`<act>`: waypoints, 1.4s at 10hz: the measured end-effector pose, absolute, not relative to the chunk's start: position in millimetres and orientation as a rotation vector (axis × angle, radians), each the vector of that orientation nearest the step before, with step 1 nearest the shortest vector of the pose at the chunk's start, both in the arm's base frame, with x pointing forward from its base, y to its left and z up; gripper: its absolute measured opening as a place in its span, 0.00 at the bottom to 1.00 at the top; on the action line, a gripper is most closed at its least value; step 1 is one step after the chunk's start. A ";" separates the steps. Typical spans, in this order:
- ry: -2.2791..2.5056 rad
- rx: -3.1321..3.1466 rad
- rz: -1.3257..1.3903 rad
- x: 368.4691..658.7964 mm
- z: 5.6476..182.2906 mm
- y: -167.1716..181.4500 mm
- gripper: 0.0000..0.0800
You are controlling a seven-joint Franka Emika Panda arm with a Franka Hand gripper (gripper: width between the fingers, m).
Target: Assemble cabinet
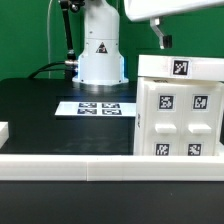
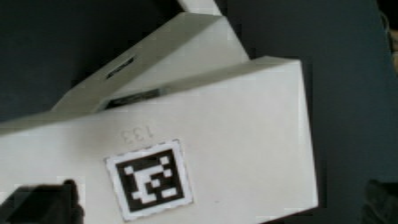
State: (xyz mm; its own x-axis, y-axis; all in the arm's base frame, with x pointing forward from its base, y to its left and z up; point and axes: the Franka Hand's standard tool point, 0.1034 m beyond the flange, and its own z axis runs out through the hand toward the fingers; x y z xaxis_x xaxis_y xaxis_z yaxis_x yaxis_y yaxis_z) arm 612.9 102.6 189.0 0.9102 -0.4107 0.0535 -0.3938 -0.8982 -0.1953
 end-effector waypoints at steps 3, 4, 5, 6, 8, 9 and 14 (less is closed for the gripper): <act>0.353 -2.945 -0.163 612.7 188.3 101.3 1.00; 0.190 -2.966 -0.186 613.0 187.6 100.7 1.00; -0.001 -2.983 -0.212 611.7 184.5 100.5 1.00; -0.188 -2.992 -0.221 611.1 182.9 100.9 1.00; -0.470 -2.997 -0.212 611.0 180.2 100.5 1.00; -0.558 -2.988 -0.221 610.5 178.6 97.8 1.00; -1.140 -2.885 -0.220 609.4 172.9 92.0 1.00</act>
Offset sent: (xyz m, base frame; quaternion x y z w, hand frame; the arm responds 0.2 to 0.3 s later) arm 0.0000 0.0000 0.0000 0.0000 0.0000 -0.1938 0.9810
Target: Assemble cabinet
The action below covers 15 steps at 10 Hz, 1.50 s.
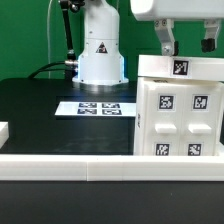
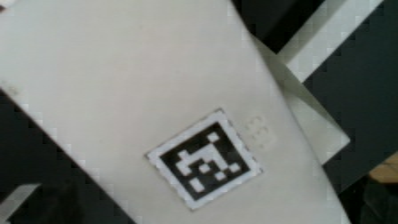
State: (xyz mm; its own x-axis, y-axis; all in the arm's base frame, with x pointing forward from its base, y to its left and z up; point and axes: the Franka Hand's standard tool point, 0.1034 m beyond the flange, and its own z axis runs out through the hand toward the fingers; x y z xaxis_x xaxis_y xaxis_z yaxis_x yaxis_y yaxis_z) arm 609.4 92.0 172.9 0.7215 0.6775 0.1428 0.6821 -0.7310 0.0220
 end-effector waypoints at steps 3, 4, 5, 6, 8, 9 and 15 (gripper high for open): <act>-1.394 -2.801 -0.213 609.1 169.5 84.4 1.00; -1.392 -2.801 -0.210 609.0 168.3 82.6 1.00; -1.384 -2.805 -0.205 608.6 166.0 81.3 1.00; -1.382 -2.807 -0.200 608.2 163.4 80.2 1.00; -1.376 -2.810 -0.193 607.8 160.8 77.7 0.84; -1.372 -2.812 -0.191 607.7 160.0 77.0 0.69; -1.117 -2.910 -0.189 607.9 160.1 75.7 0.70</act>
Offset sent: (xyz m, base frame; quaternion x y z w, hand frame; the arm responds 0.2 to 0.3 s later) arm -0.0015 -0.0026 -0.0060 0.0129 -0.0025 -0.0568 0.9983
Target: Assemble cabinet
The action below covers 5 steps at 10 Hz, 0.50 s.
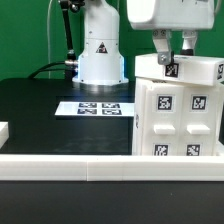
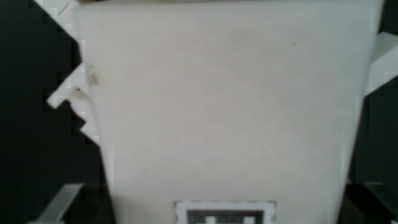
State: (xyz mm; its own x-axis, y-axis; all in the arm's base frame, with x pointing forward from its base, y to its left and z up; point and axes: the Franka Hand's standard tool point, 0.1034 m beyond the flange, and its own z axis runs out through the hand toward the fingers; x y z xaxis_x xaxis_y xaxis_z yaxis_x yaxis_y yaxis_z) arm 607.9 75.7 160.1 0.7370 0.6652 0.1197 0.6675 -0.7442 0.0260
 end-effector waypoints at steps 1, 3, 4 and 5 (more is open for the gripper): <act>-1.028 -2.939 -0.188 607.9 160.1 75.7 0.70; -0.851 -2.988 -0.185 607.9 160.1 75.8 0.70; -0.748 -3.011 -0.187 607.8 159.9 76.0 0.70; -0.552 -3.049 -0.224 607.6 159.7 76.6 0.70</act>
Offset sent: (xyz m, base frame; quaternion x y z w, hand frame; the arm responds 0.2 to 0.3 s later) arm 0.0000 0.0000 0.0000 0.0000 0.0000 0.1296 0.9916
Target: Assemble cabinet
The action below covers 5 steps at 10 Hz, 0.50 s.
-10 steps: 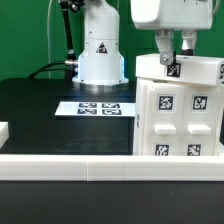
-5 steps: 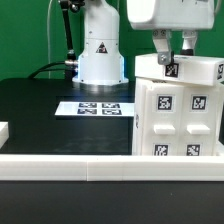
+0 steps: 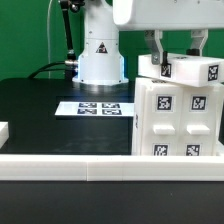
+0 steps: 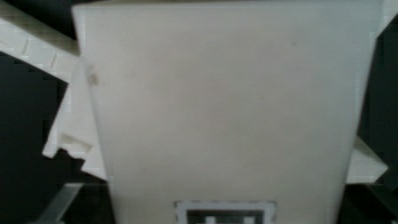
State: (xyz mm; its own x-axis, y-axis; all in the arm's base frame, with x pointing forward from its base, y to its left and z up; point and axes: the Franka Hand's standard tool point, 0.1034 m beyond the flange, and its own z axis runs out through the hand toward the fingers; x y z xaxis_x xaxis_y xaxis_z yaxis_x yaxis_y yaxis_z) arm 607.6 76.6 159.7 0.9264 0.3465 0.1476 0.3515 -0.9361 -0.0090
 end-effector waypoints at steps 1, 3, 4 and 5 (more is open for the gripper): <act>-0.359 -3.070 -0.276 606.3 159.2 78.8 0.70; -0.051 -3.070 -0.331 606.1 159.2 80.8 0.70; 0.104 -3.054 -0.350 607.2 159.2 81.5 0.70; 0.234 -3.030 -0.363 608.2 159.4 81.8 0.70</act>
Offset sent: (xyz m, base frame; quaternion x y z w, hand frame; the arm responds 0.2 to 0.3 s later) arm -0.0116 0.0038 -0.0095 0.0075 0.0228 0.2821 0.9591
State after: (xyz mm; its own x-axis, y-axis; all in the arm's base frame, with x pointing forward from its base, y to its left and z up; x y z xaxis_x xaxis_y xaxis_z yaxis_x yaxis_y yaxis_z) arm 608.2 81.8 159.4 0.9602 -0.1608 0.2285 -0.1415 -0.9850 -0.0984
